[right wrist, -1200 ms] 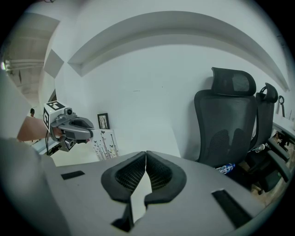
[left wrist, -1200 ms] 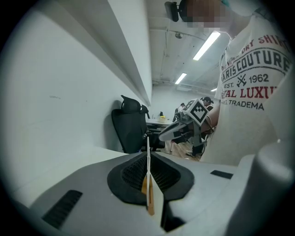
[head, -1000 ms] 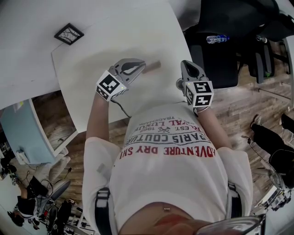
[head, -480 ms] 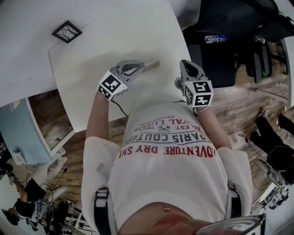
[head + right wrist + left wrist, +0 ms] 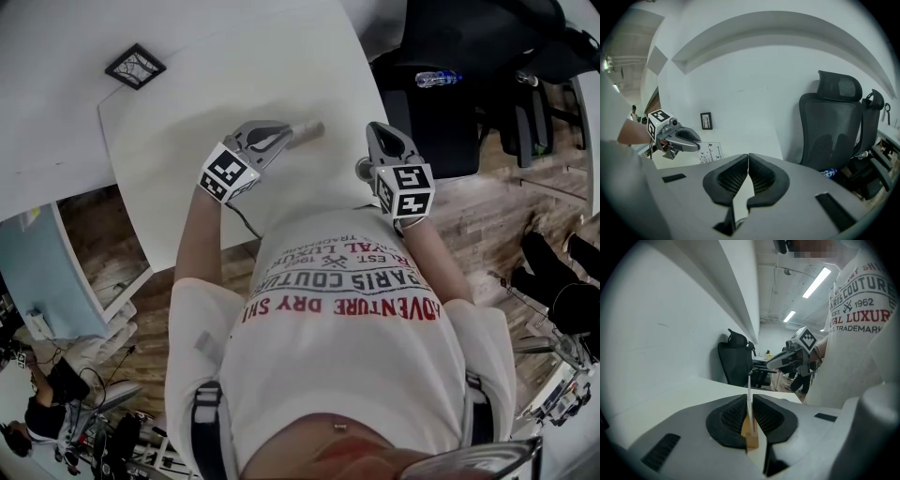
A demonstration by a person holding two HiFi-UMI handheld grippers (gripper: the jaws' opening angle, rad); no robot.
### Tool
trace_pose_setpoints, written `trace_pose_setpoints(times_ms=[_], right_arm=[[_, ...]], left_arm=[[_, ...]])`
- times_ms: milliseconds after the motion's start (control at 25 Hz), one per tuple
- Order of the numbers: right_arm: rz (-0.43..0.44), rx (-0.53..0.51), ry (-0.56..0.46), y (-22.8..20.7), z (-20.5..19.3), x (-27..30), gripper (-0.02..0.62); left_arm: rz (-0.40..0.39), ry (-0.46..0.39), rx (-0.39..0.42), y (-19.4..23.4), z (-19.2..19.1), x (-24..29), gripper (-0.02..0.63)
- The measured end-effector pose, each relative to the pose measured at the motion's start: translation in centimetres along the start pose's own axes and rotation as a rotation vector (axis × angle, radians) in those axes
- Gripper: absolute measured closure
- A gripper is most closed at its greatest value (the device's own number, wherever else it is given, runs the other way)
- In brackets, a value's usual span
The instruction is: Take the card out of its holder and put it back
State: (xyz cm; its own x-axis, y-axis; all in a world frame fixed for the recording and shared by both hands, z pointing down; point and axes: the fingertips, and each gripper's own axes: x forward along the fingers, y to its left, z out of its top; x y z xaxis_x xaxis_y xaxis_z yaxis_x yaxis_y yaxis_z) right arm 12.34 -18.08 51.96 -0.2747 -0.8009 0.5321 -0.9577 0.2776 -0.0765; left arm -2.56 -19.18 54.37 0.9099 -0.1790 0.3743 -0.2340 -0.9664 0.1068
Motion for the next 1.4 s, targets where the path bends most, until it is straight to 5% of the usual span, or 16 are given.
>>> trace_pose_setpoints(times_ms=[120,200,280,520,680,800,840,1200,1400], right_arm=[[0.001,-0.001,-0.002,0.0,0.1,0.0,0.569],[0.003,0.0,-0.003,0.0,0.2,0.1,0.569],[0.006,0.002,-0.003,0.1,0.3,0.1,0.569],[0.02,0.002,-0.016,1.1,0.4,-0.1,0.569],[0.03,0.003,-0.034,1.7,0.8,-0.3,0.569],[0.038,0.004,-0.056,2.3,1.3,-0.5,0.569],[0.041,0.005,-0.063,2.6,1.5,-0.6,0.569],[0.066,-0.026,-0.164,6.3,2.9,-3.0,0.569],[0.068,-0.028,-0.263,7.4,4.0,-5.3,0.571]], left_arm=[[0.0,-0.03,-0.042,0.1,0.5,-0.1,0.558],[0.0,-0.074,-0.082,0.2,1.3,-0.4,0.439],[0.007,-0.101,-0.097,0.3,1.9,-0.7,0.405],[0.088,-0.192,-0.145,0.9,3.6,-2.4,0.37],[0.264,-0.313,-0.234,2.2,4.9,-4.8,0.375],[0.431,-0.386,-0.264,2.0,5.6,-7.1,0.551],[0.482,-0.397,-0.265,1.6,5.6,-7.8,0.562],[0.787,-0.362,-0.268,-2.7,4.9,-12.7,0.58],[0.837,-0.32,-0.28,-5.4,4.7,-13.5,0.58]])
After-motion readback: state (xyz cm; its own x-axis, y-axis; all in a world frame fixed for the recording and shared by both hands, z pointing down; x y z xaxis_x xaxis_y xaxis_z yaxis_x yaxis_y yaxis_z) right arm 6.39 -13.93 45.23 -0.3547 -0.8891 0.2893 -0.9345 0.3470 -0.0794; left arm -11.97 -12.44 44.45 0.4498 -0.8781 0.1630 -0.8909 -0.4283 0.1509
